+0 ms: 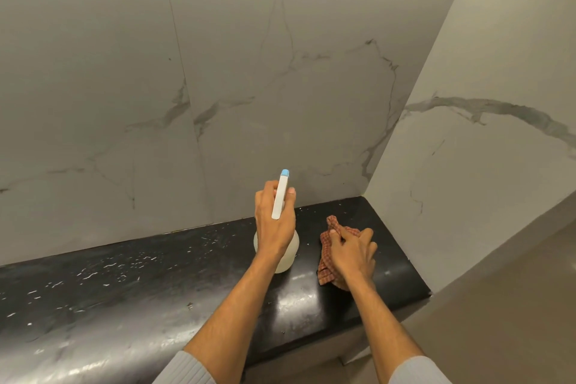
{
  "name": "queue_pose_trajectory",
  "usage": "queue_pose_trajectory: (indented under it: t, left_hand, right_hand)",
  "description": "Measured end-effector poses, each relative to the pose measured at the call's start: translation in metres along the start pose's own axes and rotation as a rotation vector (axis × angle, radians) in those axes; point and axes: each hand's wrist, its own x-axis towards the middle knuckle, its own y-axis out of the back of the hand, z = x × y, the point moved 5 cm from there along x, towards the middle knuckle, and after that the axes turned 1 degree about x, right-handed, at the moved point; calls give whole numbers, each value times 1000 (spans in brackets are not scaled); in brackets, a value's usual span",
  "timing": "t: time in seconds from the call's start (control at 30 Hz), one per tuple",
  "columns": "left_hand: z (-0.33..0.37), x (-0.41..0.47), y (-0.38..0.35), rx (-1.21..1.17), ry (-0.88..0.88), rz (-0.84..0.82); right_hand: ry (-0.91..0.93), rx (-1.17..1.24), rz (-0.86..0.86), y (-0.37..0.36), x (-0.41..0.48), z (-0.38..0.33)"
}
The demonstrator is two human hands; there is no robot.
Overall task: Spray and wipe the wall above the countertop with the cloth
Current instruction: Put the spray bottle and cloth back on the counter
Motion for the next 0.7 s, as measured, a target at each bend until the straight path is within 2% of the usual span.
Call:
queue_pose_trajectory:
  t: [0.43,0.57,0.7]
  left_hand:
    - [-15,-12,-17,43,-40,41]
    - [-25,-15,-12,42,32,-41]
    - [-34,-23,1,152,71,-127]
  right_hand:
    - [76,-175,-139,-14,7,20]
    - [75,-272,-169,-9,7,18]
    - [111,-392,-79,6,6,15]
